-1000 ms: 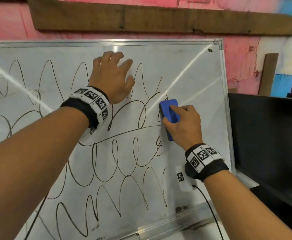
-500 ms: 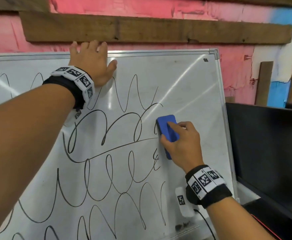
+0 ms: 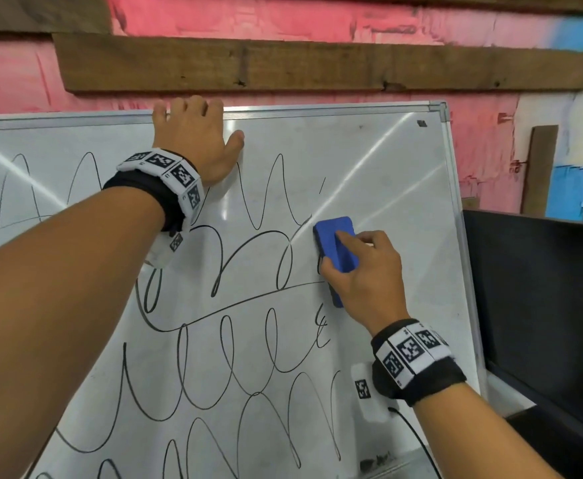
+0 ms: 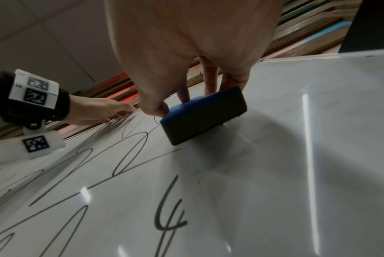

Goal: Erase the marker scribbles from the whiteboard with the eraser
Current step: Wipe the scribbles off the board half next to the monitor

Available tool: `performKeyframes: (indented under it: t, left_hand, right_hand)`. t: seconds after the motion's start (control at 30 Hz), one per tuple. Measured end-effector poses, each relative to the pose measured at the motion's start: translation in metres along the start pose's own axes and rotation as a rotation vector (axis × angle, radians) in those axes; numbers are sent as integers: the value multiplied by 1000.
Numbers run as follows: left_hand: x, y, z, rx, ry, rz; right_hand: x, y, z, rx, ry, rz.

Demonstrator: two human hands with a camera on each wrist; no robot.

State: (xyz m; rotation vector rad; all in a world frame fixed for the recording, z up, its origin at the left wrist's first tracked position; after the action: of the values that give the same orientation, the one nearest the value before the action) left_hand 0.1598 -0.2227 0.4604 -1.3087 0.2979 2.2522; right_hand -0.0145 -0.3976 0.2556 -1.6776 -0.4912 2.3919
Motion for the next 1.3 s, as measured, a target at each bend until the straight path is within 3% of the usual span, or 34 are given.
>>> performKeyframes:
  t: [0.4, 0.53, 0.77, 1.1, 1.3]
  left_hand:
    - [0, -3, -3, 43, -40, 15]
    - [2, -2, -2, 53, -23, 12]
    - [5, -2, -2, 69, 5, 24]
    - [9, -3, -6, 86, 31, 47]
    - [9, -2, -8, 79, 8, 38]
  right_hand:
    - [-81, -18, 9, 61, 6, 26]
    - [-58, -17, 3, 6, -19, 27]
    - [29, -6, -11, -29, -27, 48]
    - [-29, -29, -16, -8, -27, 79]
    - [21, -20, -19, -4, -50, 79]
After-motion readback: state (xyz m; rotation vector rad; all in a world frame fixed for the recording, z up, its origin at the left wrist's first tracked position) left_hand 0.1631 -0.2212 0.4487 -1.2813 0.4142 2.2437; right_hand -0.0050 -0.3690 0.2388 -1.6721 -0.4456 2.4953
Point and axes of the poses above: each hand's wrist, its own x-axis away from the middle knuckle, its own z-axis out of the back of the hand, y = z × x, the point moved 10 cm from there along -x, towards the middle knuckle, and after that the axes turned 9 degrees about z, right-handed, at the moved point
